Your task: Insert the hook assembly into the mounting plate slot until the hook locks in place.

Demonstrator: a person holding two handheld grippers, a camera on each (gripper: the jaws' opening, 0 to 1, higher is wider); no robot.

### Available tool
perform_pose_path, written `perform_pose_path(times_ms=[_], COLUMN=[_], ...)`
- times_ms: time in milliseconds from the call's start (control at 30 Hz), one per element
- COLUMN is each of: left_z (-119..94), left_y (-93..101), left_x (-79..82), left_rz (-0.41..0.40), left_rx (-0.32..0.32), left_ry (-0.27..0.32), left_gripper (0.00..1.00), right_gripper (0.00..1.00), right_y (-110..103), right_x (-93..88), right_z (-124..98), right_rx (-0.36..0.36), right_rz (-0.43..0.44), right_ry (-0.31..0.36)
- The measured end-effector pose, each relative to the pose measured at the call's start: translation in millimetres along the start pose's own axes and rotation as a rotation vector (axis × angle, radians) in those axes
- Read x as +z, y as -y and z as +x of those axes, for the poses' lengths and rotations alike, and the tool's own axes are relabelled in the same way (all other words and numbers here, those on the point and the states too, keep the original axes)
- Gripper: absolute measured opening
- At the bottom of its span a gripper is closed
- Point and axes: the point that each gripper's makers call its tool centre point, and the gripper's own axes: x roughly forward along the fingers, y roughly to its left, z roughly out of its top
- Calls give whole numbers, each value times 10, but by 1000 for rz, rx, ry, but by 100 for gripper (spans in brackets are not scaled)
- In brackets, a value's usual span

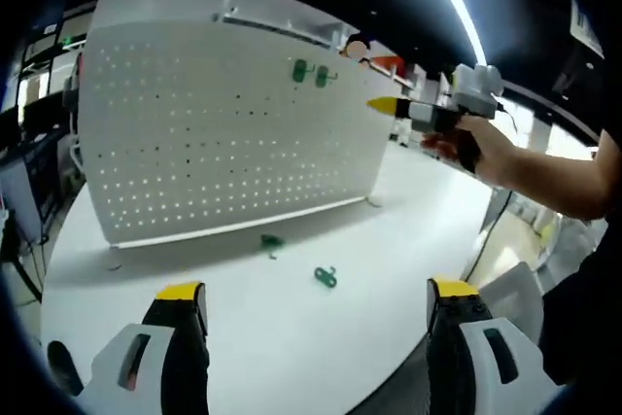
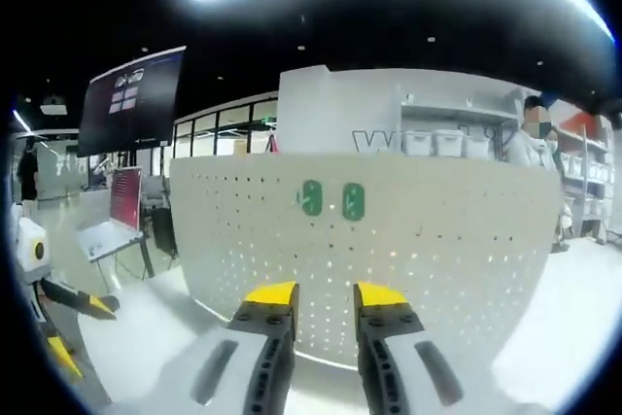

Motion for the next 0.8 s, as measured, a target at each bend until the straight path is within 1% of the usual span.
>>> perform_pose_path(times_ms=[67,100,167,233,300,400,500,633,800], left_z=[9,15,23,24,22,23,28,47,65], left_y=[10,15,25,26,22,13,21,54,118], left_x=[-29,-42,-53,-61,-72,-114,-133,-197,-281], left_rz=[-3,-4,0,-4,-7,0,0,-5,-18], left_rx=[-3,-4,-5,-10,-10,-7,-9,-15,-33], left_ry=[-9,-14,-18,-16,-18,-33,-38,-51,-74], left_gripper=[94,94,94,94,94,94,94,94,93], right_gripper=[20,20,21,21,21,21,21,21,22], right_y=[-17,-46,-87,-133,-161,-201,-189,-152,-161], right_x=[-208,-338,-499,-638,-721,-899,-992,-1095,-1242], right_z=[-46,-82,-153,-245,-323,-473,-568,-677,-813], right_rx=[11,26,42,53,55,61,67,66,64], right_rz=[-16,4,10,6,12,8,30,29,25], right_ry=[-52,-87,-123,-157,-170,-213,-235,-263,-300])
